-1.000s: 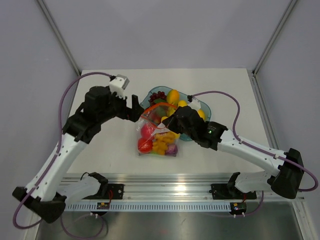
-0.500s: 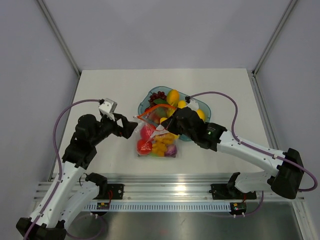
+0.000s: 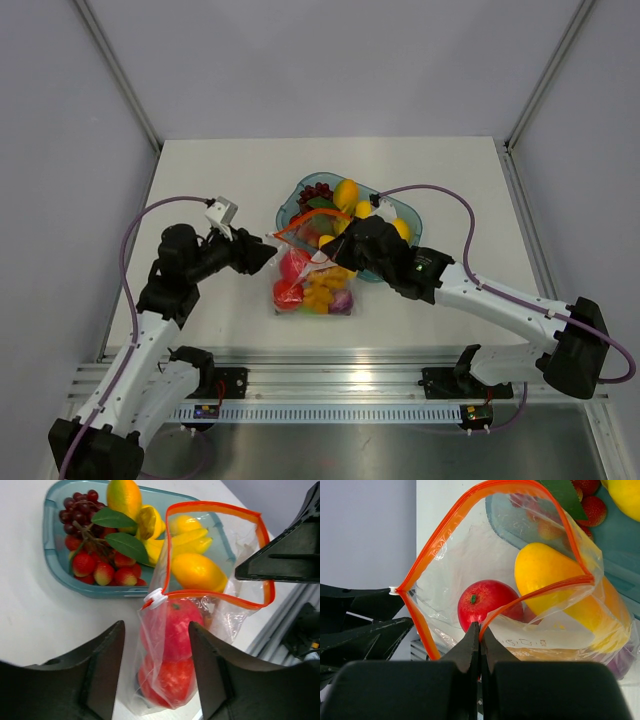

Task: Place the food in the zip-top bag and seal the zipper
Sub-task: Zip the zipper food storage bag at the center of the board.

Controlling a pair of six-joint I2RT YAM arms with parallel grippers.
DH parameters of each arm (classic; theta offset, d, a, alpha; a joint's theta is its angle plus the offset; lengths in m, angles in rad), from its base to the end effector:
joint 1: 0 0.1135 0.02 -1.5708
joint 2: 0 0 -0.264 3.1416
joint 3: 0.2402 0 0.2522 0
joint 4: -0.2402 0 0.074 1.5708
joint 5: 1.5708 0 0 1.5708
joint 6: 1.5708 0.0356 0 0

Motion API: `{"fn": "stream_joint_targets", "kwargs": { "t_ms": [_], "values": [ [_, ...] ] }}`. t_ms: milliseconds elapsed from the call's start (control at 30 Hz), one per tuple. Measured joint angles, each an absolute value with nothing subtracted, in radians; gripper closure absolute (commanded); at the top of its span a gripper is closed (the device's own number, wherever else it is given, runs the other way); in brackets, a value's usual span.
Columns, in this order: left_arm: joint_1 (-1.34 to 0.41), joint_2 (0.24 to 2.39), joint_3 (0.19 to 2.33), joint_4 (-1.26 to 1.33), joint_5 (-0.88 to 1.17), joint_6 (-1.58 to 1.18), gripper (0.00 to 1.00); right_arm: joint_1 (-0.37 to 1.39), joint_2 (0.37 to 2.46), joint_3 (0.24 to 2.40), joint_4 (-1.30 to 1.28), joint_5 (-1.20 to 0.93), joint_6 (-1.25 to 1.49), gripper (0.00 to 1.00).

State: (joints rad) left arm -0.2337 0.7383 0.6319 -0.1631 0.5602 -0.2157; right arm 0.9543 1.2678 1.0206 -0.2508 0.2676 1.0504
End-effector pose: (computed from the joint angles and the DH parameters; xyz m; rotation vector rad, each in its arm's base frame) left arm 0.1659 -0.0589 0.2971 0.4182 1.8309 -0.8256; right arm 0.1745 0.2300 0.3120 0.2798 2.1754 0.9370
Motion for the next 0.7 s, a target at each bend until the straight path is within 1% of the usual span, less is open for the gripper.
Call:
{"fn": "stream_joint_targets", "kwargs": {
  "t_ms": [100,267,400,433,500,533,600,633,700],
  "values": [
    [-0.233,0.776,0.632,-0.147,0.617,-0.226,0.52,0.954,1.268,1.02,-0.251,0.267,1.05,1.0],
    [-0.232,0.796,0.627,-0.131,0.678,-0.237,0.52,0.954,1.268,1.021,-0.25,0.266,1.05,1.0],
    [-0.232,0.796,0.627,-0.11,0.705,-0.242,0.62,0.954,1.268,1.021,-0.251,0.257,1.05,1.0],
    [-0.232,0.796,0.627,-0.108,0.711,-0.244,0.67,0.954,1.268,1.021,-0.251,0.252,1.05,1.0],
    [-0.232,0.798,0.627,-0.105,0.722,-0.247,0.7,0.954,1.268,1.021,-0.251,0.247,1.05,1.0],
    [-0.232,0.801,0.627,-0.103,0.727,-0.246,0.76,0.954,1.268,1.021,-0.251,0.245,1.05,1.0],
    [-0.232,0.806,0.627,-0.103,0.734,-0.249,0.8,0.954,1.268,1.021,-0.251,0.244,1.05,1.0],
    [-0.232,0.808,0.627,-0.103,0.735,-0.249,0.82,0.954,1.268,1.021,-0.251,0.244,1.05,1.0],
    [-0.232,0.809,0.627,-0.103,0.738,-0.249,0.8,0.954,1.268,1.021,-0.251,0.244,1.05,1.0]
  ]
}}
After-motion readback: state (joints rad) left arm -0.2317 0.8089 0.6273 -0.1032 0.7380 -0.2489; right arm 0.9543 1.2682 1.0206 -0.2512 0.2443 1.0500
